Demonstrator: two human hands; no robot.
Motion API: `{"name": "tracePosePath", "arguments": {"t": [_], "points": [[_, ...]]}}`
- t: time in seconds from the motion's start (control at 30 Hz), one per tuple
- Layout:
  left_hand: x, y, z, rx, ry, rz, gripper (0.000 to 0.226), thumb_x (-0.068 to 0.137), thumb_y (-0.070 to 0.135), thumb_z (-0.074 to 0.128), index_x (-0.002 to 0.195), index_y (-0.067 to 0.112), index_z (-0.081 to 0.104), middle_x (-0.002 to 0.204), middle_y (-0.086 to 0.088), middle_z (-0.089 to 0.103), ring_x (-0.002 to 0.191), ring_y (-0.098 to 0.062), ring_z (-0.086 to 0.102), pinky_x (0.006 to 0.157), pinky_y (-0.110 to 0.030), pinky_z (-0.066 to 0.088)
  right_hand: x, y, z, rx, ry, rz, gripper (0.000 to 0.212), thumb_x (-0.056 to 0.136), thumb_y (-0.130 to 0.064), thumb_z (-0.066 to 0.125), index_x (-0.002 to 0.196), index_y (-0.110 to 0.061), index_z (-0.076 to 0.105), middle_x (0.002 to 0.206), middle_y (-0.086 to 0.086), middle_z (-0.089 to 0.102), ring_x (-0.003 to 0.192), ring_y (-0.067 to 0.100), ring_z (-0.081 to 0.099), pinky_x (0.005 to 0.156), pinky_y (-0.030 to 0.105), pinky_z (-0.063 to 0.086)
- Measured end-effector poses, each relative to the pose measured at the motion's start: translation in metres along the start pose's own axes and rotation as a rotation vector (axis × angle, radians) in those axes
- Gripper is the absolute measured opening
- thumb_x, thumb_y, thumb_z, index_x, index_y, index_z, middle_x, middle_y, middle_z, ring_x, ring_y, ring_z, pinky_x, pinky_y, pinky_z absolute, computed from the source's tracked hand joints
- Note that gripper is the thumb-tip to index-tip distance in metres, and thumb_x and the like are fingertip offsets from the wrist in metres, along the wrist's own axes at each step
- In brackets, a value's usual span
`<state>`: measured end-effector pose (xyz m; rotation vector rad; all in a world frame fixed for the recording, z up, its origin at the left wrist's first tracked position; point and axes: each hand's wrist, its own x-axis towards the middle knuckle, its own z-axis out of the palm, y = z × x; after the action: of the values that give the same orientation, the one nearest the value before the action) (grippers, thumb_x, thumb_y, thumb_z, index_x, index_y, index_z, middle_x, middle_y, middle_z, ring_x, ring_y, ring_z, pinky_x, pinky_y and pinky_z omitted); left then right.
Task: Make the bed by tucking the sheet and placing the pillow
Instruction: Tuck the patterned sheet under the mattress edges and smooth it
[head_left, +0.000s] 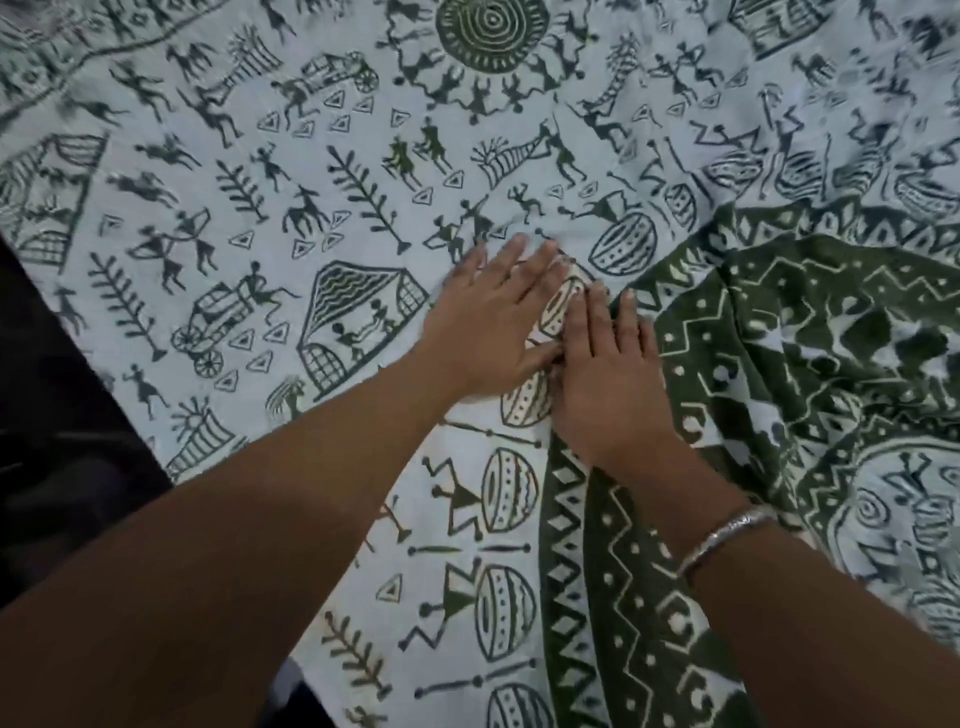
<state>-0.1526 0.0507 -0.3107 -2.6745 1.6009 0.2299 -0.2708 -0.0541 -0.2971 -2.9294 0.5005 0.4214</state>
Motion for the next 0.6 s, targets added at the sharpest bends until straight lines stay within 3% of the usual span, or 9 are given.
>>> {"name": "tracePosePath", "arguments": {"t": [0.1, 0.3, 0.47, 0.6], "points": [[0.013, -0.028, -0.003, 0.02, 0.008, 0.007, 0.079, 0.086, 0.063, 0.008, 0.151, 0.018, 0.008, 0.159, 0.0, 0.005, 0.146, -0.028, 0.003, 0.114, -0.051, 0.0, 0.02, -0.018, -0.002, 0.052, 0.083, 0.05, 0.068, 0.093, -0.037, 0.025, 0.15, -0.004, 0.008, 0.158, 0.018, 0.004, 0.146, 0.033, -0.003, 0.116, 0.049, -0.004], [0.046, -0.088, -0.009, 0.054, 0.033, 0.146, 0.067, 0.091, 0.05, 0.011, 0.151, 0.02, 0.012, 0.159, 0.002, 0.008, 0.146, -0.022, 0.003, 0.114, -0.051, 0.001, 0.08, -0.06, -0.009, 0.012, 0.101, 0.193, 0.077, 0.086, -0.046, 0.015, 0.15, -0.004, 0.005, 0.158, 0.018, 0.002, 0.145, 0.033, -0.006, 0.113, 0.053, -0.01], [0.065, -0.195, -0.021, 0.03, 0.034, 0.168, 0.071, 0.091, 0.059, 0.009, 0.151, 0.022, 0.012, 0.158, 0.0, 0.012, 0.145, -0.028, 0.009, 0.114, -0.05, 0.005, 0.152, -0.136, -0.025, 0.097, 0.149, 0.338, 0.076, 0.087, -0.046, 0.02, 0.15, -0.004, 0.009, 0.154, 0.029, 0.007, 0.143, 0.044, -0.001, 0.113, 0.056, -0.003], [0.07, -0.291, -0.036, 0.106, 0.0, 0.14, 0.076, 0.087, 0.068, 0.011, 0.151, 0.027, 0.008, 0.159, -0.001, 0.007, 0.145, -0.031, 0.007, 0.114, -0.052, 0.003, 0.212, -0.203, -0.044, 0.127, 0.138, 0.339, 0.074, 0.089, -0.046, 0.026, 0.15, -0.006, 0.008, 0.156, 0.026, 0.002, 0.142, 0.044, -0.005, 0.113, 0.054, -0.007]]}}
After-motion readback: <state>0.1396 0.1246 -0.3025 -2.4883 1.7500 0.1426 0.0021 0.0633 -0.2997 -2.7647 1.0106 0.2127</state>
